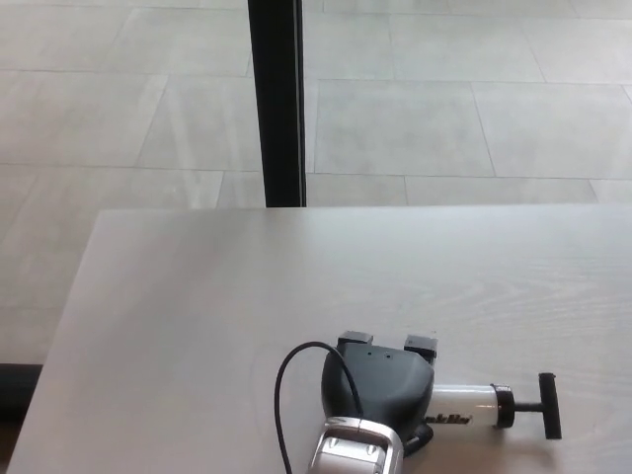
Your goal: The robot uses its left hand to lift the air pump kept on the middle of the desk and use the right hand to pull out the handle
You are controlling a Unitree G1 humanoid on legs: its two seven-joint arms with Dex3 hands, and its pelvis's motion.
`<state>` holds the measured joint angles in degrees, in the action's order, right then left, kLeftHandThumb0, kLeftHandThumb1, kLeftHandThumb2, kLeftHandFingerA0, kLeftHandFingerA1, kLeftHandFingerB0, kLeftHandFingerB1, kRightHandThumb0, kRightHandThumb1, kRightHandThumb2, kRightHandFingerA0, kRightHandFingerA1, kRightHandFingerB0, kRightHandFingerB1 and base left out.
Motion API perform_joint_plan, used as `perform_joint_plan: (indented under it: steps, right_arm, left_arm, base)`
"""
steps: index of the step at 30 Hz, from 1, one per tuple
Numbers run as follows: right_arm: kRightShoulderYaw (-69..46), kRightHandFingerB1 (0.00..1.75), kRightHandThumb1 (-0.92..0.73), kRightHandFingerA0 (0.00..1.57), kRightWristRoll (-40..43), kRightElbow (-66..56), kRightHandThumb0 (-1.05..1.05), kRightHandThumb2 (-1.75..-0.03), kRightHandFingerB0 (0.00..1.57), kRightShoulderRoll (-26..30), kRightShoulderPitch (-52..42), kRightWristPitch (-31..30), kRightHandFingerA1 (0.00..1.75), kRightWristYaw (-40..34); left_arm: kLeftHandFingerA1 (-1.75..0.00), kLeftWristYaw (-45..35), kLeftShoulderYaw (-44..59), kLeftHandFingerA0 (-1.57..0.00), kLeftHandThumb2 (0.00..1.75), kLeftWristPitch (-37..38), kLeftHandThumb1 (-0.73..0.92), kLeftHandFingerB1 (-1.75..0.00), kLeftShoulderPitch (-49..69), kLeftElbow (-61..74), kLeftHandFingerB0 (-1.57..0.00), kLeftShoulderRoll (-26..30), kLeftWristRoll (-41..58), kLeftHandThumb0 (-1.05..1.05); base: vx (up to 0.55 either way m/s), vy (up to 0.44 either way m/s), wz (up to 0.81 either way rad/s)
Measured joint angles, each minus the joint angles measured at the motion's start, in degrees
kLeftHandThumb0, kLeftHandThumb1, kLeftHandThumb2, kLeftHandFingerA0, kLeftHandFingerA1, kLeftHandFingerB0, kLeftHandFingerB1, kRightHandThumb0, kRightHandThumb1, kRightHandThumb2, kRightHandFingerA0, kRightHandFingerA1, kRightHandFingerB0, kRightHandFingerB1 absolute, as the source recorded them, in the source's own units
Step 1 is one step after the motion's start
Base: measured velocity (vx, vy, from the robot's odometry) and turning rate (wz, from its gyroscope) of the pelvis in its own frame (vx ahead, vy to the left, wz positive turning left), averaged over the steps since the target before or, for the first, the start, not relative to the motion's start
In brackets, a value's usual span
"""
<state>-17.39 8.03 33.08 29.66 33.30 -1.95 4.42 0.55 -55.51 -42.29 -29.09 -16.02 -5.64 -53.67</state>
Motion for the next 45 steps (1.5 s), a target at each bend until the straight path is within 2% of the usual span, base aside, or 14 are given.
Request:
perform_joint_plan:
  steps: [1,3,4,6,13,14,15,26,30,34,35,42,43,45]
  right_arm:
    - [0.0,0.41,-0.79,0.48,-0.1,0.0,-0.65,-0.64,0.45,0.0,0.2,0.0,0.58,-0.1]
    - [0.0,0.41,-0.79,0.50,-0.2,0.0,-0.61,-0.63,0.46,0.0,0.3,0.0,0.65,-0.4]
    - [0.0,0.54,-0.62,0.48,-0.3,0.0,-0.60,-0.95,0.40,0.0,0.3,0.0,0.68,-0.5]
    - [0.0,0.41,-0.78,0.53,-0.4,0.0,-0.59,-0.64,0.46,0.0,0.4,0.0,0.66,-0.8]
    - [-1.0,0.42,-0.77,0.58,-0.8,0.4,-0.57,-0.63,0.48,0.0,1.0,-0.1,0.68,-2.2]
    - [-1.1,0.41,-0.77,0.57,-0.8,0.4,-0.57,-0.63,0.48,-0.1,1.1,-0.1,0.69,-2.5]
    - [-1.2,0.41,-0.77,0.57,-0.9,0.4,-0.57,-0.63,0.48,-0.1,1.1,-0.1,0.67,-2.6]
    - [-1.3,0.43,-0.76,0.59,-0.9,0.3,-0.52,-0.63,0.49,-0.4,1.1,-0.3,0.69,-3.5]
    - [-1.5,0.42,-0.76,0.61,-0.8,-0.2,-0.55,-0.63,0.48,-0.9,1.1,-0.5,0.71,-3.5]
    - [-1.4,0.42,-0.76,0.64,-0.8,-1.2,-0.61,-0.62,0.50,-0.9,1.0,-0.6,0.75,-3.5]
    - [-1.2,0.41,-0.77,0.61,-0.9,-1.9,-0.63,-0.63,0.48,-0.9,0.9,-0.7,0.73,-3.4]
    - [0.7,0.40,-0.76,0.61,-0.9,-6.4,-0.56,-0.63,0.47,-1.2,0.2,-2.2,0.71,-2.3]
    - [1.0,0.54,-0.60,0.57,-0.9,-6.9,-0.54,-0.95,0.40,-1.3,0.1,-2.4,0.72,-2.1]
    - [1.7,0.42,-0.74,0.64,-0.9,-8.4,-0.51,-0.63,0.49,-1.5,-0.3,-3.2,0.72,-1.8]
  left_arm:
    - [-1.39,0.9,0.4,-0.81,0.79,0.9,0.65,-0.71,0.3,-0.2,-0.70,-0.2,0.1,-0.21]
    - [-1.50,2.3,0.9,-0.79,0.81,2.5,0.68,-0.94,0.8,-0.6,-0.80,-0.4,0.4,-0.19]
    - [-1.47,2.9,1.1,-0.82,0.88,3.3,0.66,-0.93,0.9,-0.8,-0.82,-0.5,0.5,-0.19]
    - [-1.46,4.1,1.5,-0.80,0.89,4.9,0.67,-0.81,1.3,-1.1,-0.79,-0.5,0.8,-0.18]
    - [-1.67,8.5,4.3,-0.81,0.82,10.4,0.74,-0.88,3.2,-2.8,-0.76,-0.6,1.1,-0.20]
    - [-1.28,9.1,4.9,-1.11,1.06,11.2,0.59,-0.86,3.6,-3.0,-0.78,-0.6,1.1,-0.24]
    - [-1.67,9.1,5.1,-0.82,0.82,11.5,0.75,-0.77,3.6,-3.1,-0.75,-0.7,1.1,-0.20]
    - [-1.51,9.0,7.3,-0.73,0.78,12.9,0.76,-0.72,4.0,-4.1,-0.63,-0.8,0.9,-0.22]
    - [-1.75,9.2,9.9,-0.66,0.78,15.4,0.78,-1.57,3.9,-3.8,-0.47,1.2,1.2,-0.17]
    - [-1.75,9.6,13.1,-0.68,0.66,18.1,0.89,-1.33,3.0,-3.4,-0.57,4.7,1.9,-0.20]
    - [-1.75,10.2,14.2,-0.93,0.71,19.1,0.81,-1.38,2.3,-3.4,-0.61,5.6,2.2,-0.10]
    - [-1.75,12.5,20.3,-0.75,0.80,24.3,0.66,-1.51,-3.2,-3.7,-0.65,10.0,3.5,-0.13]
    - [-1.75,12.9,20.7,-0.76,0.81,24.9,0.65,-1.51,-3.8,-3.8,-0.65,10.3,3.6,-0.15]
    - [-1.75,13.9,21.7,-0.78,0.88,26.6,0.63,-1.55,-5.1,-4.3,-0.63,10.9,3.8,-0.15]
  base:
    - [0.00,0.000,0.00]
    - [0.00,0.000,0.00]
    - [0.00,0.000,0.00]
    - [0.00,0.000,0.00]
    - [0.00,0.000,0.00]
    - [0.00,0.000,0.00]
    - [0.00,0.000,0.00]
    - [0.00,0.000,0.00]
    - [0.00,0.000,0.00]
    - [0.00,0.000,0.00]
    - [0.00,0.000,0.00]
    - [0.00,0.000,0.00]
    - [0.00,0.000,0.00]
    - [0.00,0.000,0.00]
